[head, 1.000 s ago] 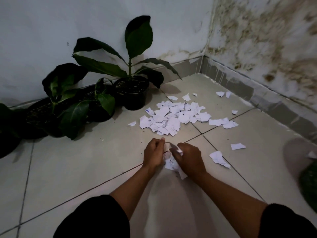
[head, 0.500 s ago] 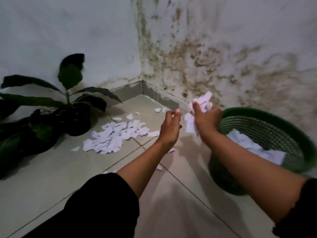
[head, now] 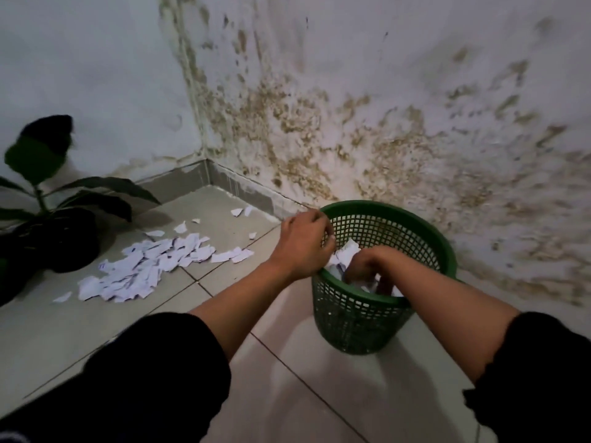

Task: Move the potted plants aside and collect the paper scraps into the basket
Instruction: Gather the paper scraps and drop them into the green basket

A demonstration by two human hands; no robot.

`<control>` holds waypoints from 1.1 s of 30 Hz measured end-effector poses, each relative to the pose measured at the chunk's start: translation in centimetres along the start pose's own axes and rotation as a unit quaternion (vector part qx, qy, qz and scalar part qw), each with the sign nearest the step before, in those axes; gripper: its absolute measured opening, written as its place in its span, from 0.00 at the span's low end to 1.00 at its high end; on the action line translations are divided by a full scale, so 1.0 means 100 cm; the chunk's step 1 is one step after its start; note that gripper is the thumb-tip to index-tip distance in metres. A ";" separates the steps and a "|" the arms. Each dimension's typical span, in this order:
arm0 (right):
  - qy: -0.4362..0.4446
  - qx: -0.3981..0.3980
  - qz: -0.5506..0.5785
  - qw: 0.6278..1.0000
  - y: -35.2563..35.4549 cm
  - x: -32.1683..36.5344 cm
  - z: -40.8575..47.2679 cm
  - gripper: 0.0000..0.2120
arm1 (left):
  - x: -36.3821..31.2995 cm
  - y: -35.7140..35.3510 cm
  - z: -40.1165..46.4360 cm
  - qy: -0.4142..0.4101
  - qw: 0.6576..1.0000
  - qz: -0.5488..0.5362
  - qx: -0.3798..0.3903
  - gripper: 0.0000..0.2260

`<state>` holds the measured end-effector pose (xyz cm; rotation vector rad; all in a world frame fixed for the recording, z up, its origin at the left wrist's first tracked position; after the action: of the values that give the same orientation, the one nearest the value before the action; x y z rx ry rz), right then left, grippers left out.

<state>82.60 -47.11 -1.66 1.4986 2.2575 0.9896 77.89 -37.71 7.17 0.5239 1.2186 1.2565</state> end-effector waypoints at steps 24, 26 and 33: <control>0.173 -0.486 -0.077 0.853 0.046 0.200 -0.061 0.08 | 0.295 0.049 -0.166 0.295 0.762 0.254 0.517 0.22; 0.139 -0.398 -0.054 0.905 0.012 0.215 -0.022 0.16 | 0.305 0.034 -0.168 0.264 0.773 0.272 0.509 0.27; 0.021 -0.204 -0.076 0.976 -0.082 0.205 0.059 0.34 | 0.326 -0.031 -0.208 0.281 0.823 0.169 0.463 0.52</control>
<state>71.05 -28.55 -8.33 1.1235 1.9980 1.3450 55.71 -15.31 -15.47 1.1626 2.3469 1.0611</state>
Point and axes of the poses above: each hand's wrist, its own z-axis towards the middle knuckle, its own y-axis out of the back of the hand, x = y × z, the point moved 10 cm from there along z, towards the middle knuckle, and after that the axes turned 1 degree about -y, right-handed, at the moved point
